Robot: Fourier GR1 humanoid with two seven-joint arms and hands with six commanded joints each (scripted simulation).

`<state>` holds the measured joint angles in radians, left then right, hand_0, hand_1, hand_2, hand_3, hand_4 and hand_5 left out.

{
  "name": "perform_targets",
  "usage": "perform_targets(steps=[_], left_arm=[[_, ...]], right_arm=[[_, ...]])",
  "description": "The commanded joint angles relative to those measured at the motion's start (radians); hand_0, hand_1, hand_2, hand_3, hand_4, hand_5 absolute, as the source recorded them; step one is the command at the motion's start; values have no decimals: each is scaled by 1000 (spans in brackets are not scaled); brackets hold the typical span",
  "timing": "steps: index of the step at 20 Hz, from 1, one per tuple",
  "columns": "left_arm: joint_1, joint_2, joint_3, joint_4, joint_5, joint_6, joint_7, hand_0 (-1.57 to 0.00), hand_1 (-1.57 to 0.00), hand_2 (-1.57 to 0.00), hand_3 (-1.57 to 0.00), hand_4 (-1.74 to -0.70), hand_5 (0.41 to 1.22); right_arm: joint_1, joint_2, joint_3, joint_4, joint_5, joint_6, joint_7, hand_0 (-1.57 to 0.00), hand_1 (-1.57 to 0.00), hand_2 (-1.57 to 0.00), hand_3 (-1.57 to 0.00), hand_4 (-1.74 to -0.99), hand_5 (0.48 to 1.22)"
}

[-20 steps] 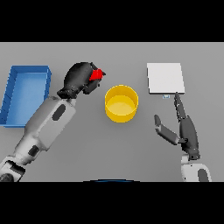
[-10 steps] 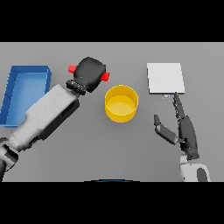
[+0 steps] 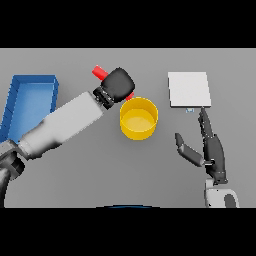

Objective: Pick up the red beaker and tilt it to pour out 1 green nut into yellow bowl. Pick up the yellow bowl and place it on the metallic measuring scale.

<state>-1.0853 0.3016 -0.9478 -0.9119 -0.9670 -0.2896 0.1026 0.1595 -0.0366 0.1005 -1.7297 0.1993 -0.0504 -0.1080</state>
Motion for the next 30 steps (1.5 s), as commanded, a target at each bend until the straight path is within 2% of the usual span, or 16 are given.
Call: perform_targets(steps=[1,3,5,8,12,16,18,19,21,22,24,25,26,28,30], left_arm=[[-11,-1,-24,10,-17,-8,-3,-1571,-1571,-1571,-1522,-1734,1220],[-41,-26,-72,34,-47,-25,-8,-1571,-1571,-1571,-1539,-1736,1220],[-65,-21,-113,31,-72,-31,-25,-1571,-1571,-1571,-1551,-1738,1221],[-107,-34,-159,72,-100,-15,-47,-1571,-1571,-1571,-1561,-1739,1221],[-170,-53,-228,118,-130,-71,-73,-1571,-1571,-1571,-1567,-1736,1221],[-215,-55,-302,133,-162,-58,-120,-1571,-1571,-1571,-1569,-1734,1221],[-239,-52,-331,140,-172,-44,-152,-1571,-1571,-1571,-1570,-1735,1221],[-248,-68,-344,145,-178,-45,-146,-1571,-1571,-1571,-1570,-1734,1221],[-275,-50,-358,145,-178,-48,-171,-1571,-1571,-1571,-1570,-1733,1221],[-298,-49,-356,160,-173,-49,-179,-1571,-1571,-1571,-1571,-1731,1221],[-354,-18,-327,173,-150,-25,-202,-1571,-1571,-1571,-1571,-1729,1221],[-377,-8,-311,190,-140,-8,-197,-1571,-1571,-1571,-1494,-1727,1221],[-411,3,-292,204,-129,-5,-194,-1571,-1571,-1399,-1509,-1676,1221],[-468,40,-245,230,-88,14,-213,-1571,-1571,-1461,-1041,-1699,1221],[-513,61,-193,275,-45,15,-188,-1571,-1571,-1501,-1232,-1705,1221]], right_arm=[[-11,6,-1,14,6,-10,15,1,1,1,1,-1291,634],[-11,2,1,2,14,-11,17,1,1,1,1,-1291,631],[-16,1,-4,15,19,-20,21,1,1,1,1,-1286,618],[-21,5,-2,28,36,-33,35,1,1,1,1,-1276,593],[-16,1,8,27,69,-47,24,1,1,1,1,-1236,582],[-16,-1,9,17,65,-42,25,1,1,1,1,-1204,591],[-10,-5,8,7,63,-42,5,1,1,1,1,-1210,592],[-14,0,10,13,65,-43,15,1,1,1,1,-1209,593],[2,1,18,5,78,-47,0,1,1,1,1,-1207,594],[-1,7,22,11,89,-55,20,1,1,1,1,-1206,592],[-6,-1,15,12,81,-51,10,1,1,1,1,-1209,592],[-11,-9,7,13,74,-48,6,1,1,1,1,-1203,592],[-13,-11,6,20,72,-46,4,1,1,1,1,-1201,592],[-21,-2,7,30,66,-46,-4,1,1,1,1,-1186,596],[-23,1,7,19,50,-36,-8,1,1,1,1,-1181,593]])
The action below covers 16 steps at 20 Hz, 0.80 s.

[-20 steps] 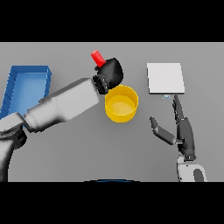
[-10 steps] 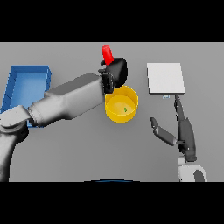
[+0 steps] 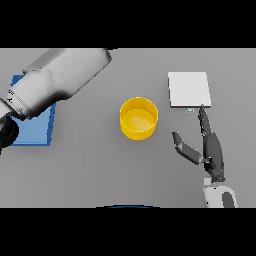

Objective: Pick up the red beaker and tilt it to pour out 1 green nut into yellow bowl. Pick up the yellow bowl and place it on the metallic measuring scale.

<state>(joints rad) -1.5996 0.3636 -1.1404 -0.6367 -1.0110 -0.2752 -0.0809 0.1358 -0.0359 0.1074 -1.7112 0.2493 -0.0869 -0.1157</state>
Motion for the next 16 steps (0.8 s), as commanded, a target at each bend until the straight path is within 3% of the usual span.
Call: perform_targets(steps=[1,3,6,8,12,16], left_arm=[[-25,7,32,40,25,2,12,-1571,-1571,-1515,-1300,-1709,1221],[-33,25,114,120,107,10,54,-1571,-1571,-1535,-1397,-1720,1221],[-2,74,284,225,275,56,169,-1571,-1571,-1553,-1365,-1729,1221],[37,131,387,253,395,102,189,-1571,-1571,-1559,-1368,-1733,1221],[166,232,525,223,597,203,200,-1571,-1571,-1566,-1426,-1738,1221],[362,324,622,71,770,343,343,-1571,-1571,-1569,-1432,-1740,1221]], right_arm=[[-10,1,-3,11,-15,12,13,1,1,1,1,-1182,593],[-10,4,-1,9,-28,21,5,1,1,1,1,-1193,597],[-25,1,-6,15,-31,20,9,1,1,1,1,-1209,593],[-12,0,-9,18,-42,27,-8,1,1,1,1,-1224,592],[-29,-14,-15,45,-43,33,-35,1,1,1,1,-1222,586],[-24,-28,-9,59,-34,44,-58,1,1,1,1,-1217,599]])
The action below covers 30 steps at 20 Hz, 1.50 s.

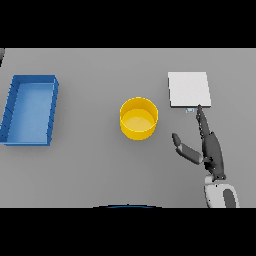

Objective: Pick up the red beaker and tilt it to pour out 1 green nut into yellow bowl. Pick up the yellow bowl and place it on the metallic measuring scale.

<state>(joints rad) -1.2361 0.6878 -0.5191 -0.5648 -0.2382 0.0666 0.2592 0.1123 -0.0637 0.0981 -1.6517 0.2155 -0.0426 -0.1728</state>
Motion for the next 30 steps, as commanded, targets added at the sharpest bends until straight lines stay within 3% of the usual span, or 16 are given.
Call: perform_targets(steps=[1,7,10,15,18,20,21,22,23,24,26,28,30], left_arm=[[51,18,17,-57,33,42,35,-1571,-1571,-1569,-1446,-1740,1221],[400,102,39,-399,186,253,273,-1571,-1571,-1571,-1450,-1741,1221],[536,133,26,-528,224,332,302,-1571,-1571,-1571,-1449,-1741,1221],[643,134,0,-600,271,422,349,-1571,-1571,-1571,-1509,-1741,1221],[658,121,-39,-587,291,457,350,-1571,-1571,-1571,-1539,-1741,1117],[657,145,-71,-566,315,460,350,-1571,-1571,-1571,-1551,-1741,967],[646,150,-95,-565,318,450,349,-1571,-1571,-1571,-1555,-1667,908],[647,155,-103,-573,317,434,352,-1571,-1571,-1571,-1503,-1530,865],[647,155,-103,-572,306,426,351,-1564,-1449,-1432,-1362,-1374,830],[672,176,-108,-624,345,363,349,-1457,-1180,-1187,-1129,-1229,803],[681,219,-113,-662,416,257,351,-932,-755,-767,-722,-1034,758],[694,230,-127,-690,435,214,350,-596,-483,-490,-462,-916,723],[693,245,-116,-699,459,193,351,-381,-309,-313,-295,-851,698]], right_arm=[[0,1,4,-9,5,-1,7,1,1,1,1,-1212,604],[-11,-27,0,-8,11,10,30,1,1,1,1,-1206,653],[0,-17,17,-15,25,8,29,1,1,1,1,-1215,664],[3,-21,16,-21,30,5,24,1,1,1,1,-1217,666],[-10,-29,9,-18,31,2,35,1,1,1,1,-1207,665],[9,-23,13,-19,28,3,12,1,1,1,1,-1205,664],[10,-23,15,-20,30,4,5,1,1,1,1,-1202,667],[10,-22,16,-19,33,1,9,1,1,1,1,-1197,664],[10,-22,16,-19,33,1,9,1,1,1,1,-1192,663],[11,-21,15,-20,24,8,12,1,1,1,1,-1188,663],[11,-13,18,-13,32,-3,6,1,1,1,1,-1185,665],[20,-21,19,-30,39,-3,10,1,1,1,1,-1182,667],[31,-19,26,-38,38,3,15,1,1,1,1,-1187,667]])
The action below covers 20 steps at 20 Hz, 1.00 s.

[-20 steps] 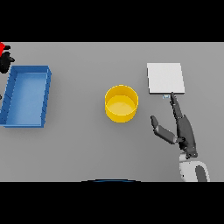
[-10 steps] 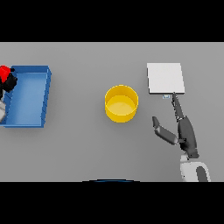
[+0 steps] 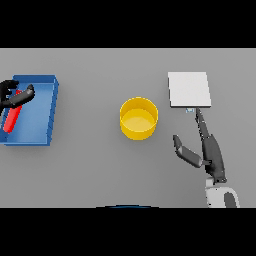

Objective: Pick up the red beaker and tilt it to pour out 1 green nut into yellow bowl. Pick up the yellow bowl and place it on the metallic measuring scale.

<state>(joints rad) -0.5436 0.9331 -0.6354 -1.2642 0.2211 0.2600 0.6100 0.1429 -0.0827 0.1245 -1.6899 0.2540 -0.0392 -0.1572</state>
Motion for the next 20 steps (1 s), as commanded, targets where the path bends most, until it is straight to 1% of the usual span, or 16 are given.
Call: perform_targets(steps=[1,2,4,6,9,10,11,12,13,14,16,17,18,19,20], left_arm=[[-1,-1,3,0,10,-9,0,-305,-247,-251,-236,-831,688],[-9,-5,4,6,10,-12,-2,-244,-197,-200,-189,-815,684],[-10,-9,11,4,10,2,-17,-156,-126,-128,-120,-797,678],[-10,-12,22,13,11,15,-49,-99,-80,-81,-77,-785,674],[-22,-21,37,20,17,26,-76,-50,-41,-41,-39,-786,671],[-19,-21,35,11,13,34,-82,-40,-32,-33,-31,-781,674],[-15,-24,37,12,17,38,-87,-32,-26,-26,-24,-780,679],[-21,-34,32,25,15,35,-81,-25,-20,-21,-19,-776,685],[-21,-36,33,24,14,41,-80,-20,-16,-16,-15,-779,693],[-12,-43,27,15,11,51,-80,-16,-13,-13,-12,-781,700],[-16,-41,25,15,11,49,-72,-10,-8,-8,-7,-790,707],[-22,-42,28,24,11,48,-71,-8,-6,-6,-6,-792,709],[-24,-44,27,17,11,52,-68,-6,-5,-5,-4,-794,710],[-16,-35,29,12,16,44,-81,-5,-3,-4,-3,-795,709],[-16,-36,32,21,21,38,-84,-3,-3,-3,-2,-795,708]], right_arm=[[3,1,2,-8,3,-2,0,1,1,1,1,-1189,666],[-3,3,3,-13,5,-5,16,1,1,1,1,-1187,666],[10,8,11,-16,9,-1,23,1,1,1,1,-1187,663],[7,5,17,-20,34,-13,39,1,1,1,1,-1192,660],[-14,-11,28,-10,83,-27,64,1,1,1,1,-1198,662],[-27,-21,35,-5,74,0,43,1,1,1,1,-1175,677],[-56,-33,43,-4,73,22,39,1,1,1,1,-1162,694],[-89,-59,51,-6,84,46,44,1,1,1,1,-1180,708],[-106,-76,65,-4,110,57,48,1,1,1,1,-1202,709],[-127,-95,79,2,121,86,55,1,1,1,1,-1221,709],[-185,-151,94,29,161,128,79,1,1,1,1,-1255,700],[-214,-169,115,35,199,139,98,1,1,1,1,-1268,691],[-242,-201,137,35,243,155,100,1,1,1,1,-1278,683],[-278,-224,156,51,282,171,119,1,1,1,1,-1282,677],[-314,-252,180,59,318,191,108,1,1,1,1,-1279,671]])
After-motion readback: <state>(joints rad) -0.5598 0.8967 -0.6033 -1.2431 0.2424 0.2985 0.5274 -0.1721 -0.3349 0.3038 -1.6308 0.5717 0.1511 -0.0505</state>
